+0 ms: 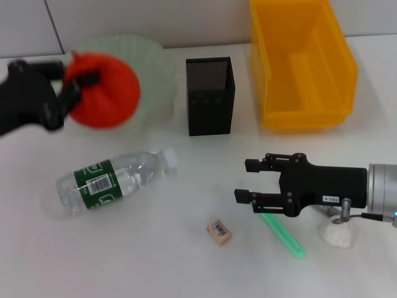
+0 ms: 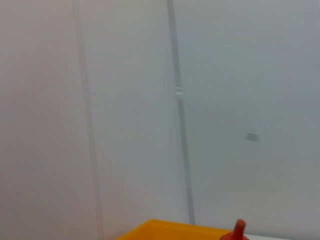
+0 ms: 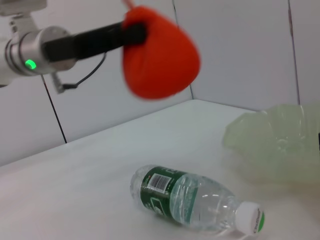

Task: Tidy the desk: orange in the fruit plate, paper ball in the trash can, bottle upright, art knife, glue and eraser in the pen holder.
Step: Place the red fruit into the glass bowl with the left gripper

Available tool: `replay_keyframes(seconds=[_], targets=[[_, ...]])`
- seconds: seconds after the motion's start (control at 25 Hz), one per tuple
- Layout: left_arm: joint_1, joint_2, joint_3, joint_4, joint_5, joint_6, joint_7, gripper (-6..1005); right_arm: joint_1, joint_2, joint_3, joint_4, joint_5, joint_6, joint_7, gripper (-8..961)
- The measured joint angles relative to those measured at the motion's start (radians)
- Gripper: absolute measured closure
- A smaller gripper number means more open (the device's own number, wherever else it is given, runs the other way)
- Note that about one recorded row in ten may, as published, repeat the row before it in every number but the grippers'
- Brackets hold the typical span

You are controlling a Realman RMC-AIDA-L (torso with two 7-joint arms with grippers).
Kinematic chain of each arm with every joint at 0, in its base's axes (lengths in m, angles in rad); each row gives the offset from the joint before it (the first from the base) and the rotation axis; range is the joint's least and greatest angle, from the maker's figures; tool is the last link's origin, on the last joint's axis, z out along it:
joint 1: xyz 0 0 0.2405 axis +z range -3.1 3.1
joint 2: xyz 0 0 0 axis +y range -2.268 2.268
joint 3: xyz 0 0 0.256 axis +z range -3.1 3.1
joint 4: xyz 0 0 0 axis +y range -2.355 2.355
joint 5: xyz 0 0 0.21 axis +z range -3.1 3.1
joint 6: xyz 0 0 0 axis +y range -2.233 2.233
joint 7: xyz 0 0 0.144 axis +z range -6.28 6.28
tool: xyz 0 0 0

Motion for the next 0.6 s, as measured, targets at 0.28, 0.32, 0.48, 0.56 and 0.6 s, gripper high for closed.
replay_keyframes(seconds=[0.28,0.32,0.48,0.56,0.6], targets=[[-0.109,-0.001,-0.003,-0.094,-0.015,-0.253,-0.044,909,-0.005,0.001,0.0,0.025,0.0,-0.007,-0.003,243],[-0.131,-0.001,-0.008,-0.127,-0.016,-0.307,-0.041,909,-0.007,0.001,0.0,0.025,0.0,-0.008,-0.003,243],[-0.193,0.0,-0.011,-0.213,-0.016,-0.467,-0.035,908,-0.013,0.001,0.0,0.026,0.0,-0.011,-0.003,243],[-0.218,-0.001,-0.007,-0.24,-0.016,-0.535,-0.032,908,-0.017,0.001,0.001,0.026,0.0,-0.015,-0.003,243],[-0.229,-0.001,-0.005,-0.252,-0.017,-0.561,-0.032,908,-0.018,0.001,0.005,0.025,0.0,-0.018,-0.003,243]])
